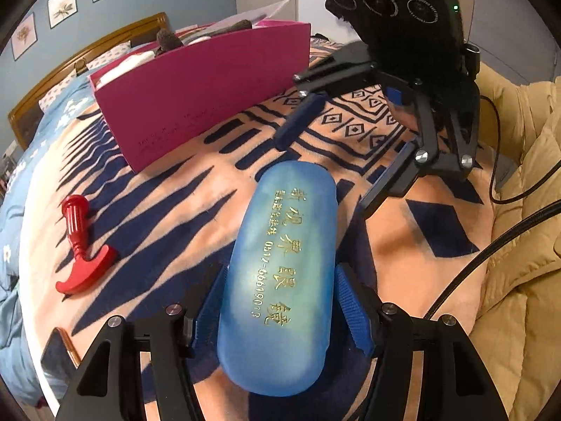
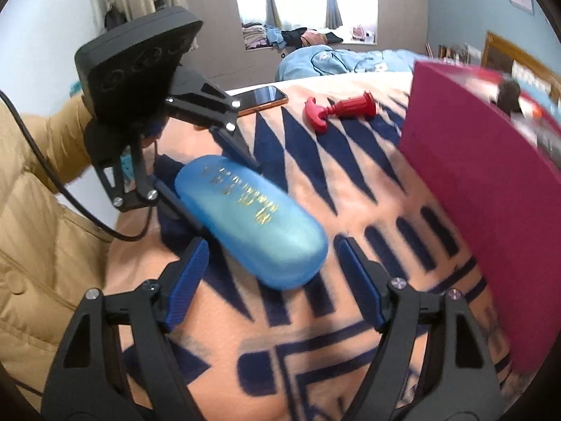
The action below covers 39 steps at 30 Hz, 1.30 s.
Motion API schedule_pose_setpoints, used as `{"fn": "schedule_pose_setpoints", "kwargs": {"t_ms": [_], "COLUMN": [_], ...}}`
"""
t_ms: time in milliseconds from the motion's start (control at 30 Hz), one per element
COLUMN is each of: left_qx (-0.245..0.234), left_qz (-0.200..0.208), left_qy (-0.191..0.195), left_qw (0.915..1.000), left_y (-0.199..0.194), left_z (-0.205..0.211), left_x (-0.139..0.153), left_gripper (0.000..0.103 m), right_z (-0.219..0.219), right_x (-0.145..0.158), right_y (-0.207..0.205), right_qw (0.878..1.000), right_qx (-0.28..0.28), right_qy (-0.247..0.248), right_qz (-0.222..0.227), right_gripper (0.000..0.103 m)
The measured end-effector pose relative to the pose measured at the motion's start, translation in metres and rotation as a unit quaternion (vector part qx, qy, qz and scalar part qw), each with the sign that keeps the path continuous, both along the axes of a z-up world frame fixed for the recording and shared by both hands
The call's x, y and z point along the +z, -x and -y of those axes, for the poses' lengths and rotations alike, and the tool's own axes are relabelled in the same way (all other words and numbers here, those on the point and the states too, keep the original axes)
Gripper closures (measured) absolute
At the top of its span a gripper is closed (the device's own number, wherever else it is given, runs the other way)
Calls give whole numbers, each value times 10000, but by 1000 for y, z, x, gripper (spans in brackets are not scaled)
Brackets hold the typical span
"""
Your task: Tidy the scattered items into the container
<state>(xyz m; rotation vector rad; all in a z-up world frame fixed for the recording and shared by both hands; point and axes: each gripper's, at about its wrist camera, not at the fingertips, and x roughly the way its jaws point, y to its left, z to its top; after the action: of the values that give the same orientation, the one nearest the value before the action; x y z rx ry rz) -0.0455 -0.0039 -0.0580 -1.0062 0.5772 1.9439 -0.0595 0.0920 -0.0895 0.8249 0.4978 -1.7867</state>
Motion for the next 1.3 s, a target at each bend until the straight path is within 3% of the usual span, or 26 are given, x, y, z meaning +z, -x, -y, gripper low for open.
{"fn": "schedule_pose_setpoints", "kwargs": {"t_ms": [267, 433, 733, 867, 1100, 1300], "left_qx": [36, 179, 195, 133, 222, 151], "left_qz": [119, 162, 126, 151, 255, 366], "left_qy": [82, 35, -96, -348, -599, -664], "left_qw": [9999, 9997, 9997, 9992, 9976, 9970], "left_y": [-1, 2, 5, 6, 7, 6], "left_z": [3, 6, 8, 10, 15, 16], "left_x": [-5, -8, -6, -3, -5, -7], "left_gripper": [39, 38, 27, 25, 24, 27], "right_z": [30, 33, 12, -1, -16, -11], "right_x": [-12, -14, -11, -8, -5, -7], "right_y": [-4, 1, 1, -1, -6, -8], "right_qw": [9955, 9963, 9996, 9995, 9981, 9993], "right_qx": [569, 623, 249, 30, -310, -196], "right_qy": [-549, -448, -110, 152, 331, 168], "right_qz": [-519, -374, 54, 259, 418, 260], "right_gripper": [24, 27, 36, 37, 41, 41]}}
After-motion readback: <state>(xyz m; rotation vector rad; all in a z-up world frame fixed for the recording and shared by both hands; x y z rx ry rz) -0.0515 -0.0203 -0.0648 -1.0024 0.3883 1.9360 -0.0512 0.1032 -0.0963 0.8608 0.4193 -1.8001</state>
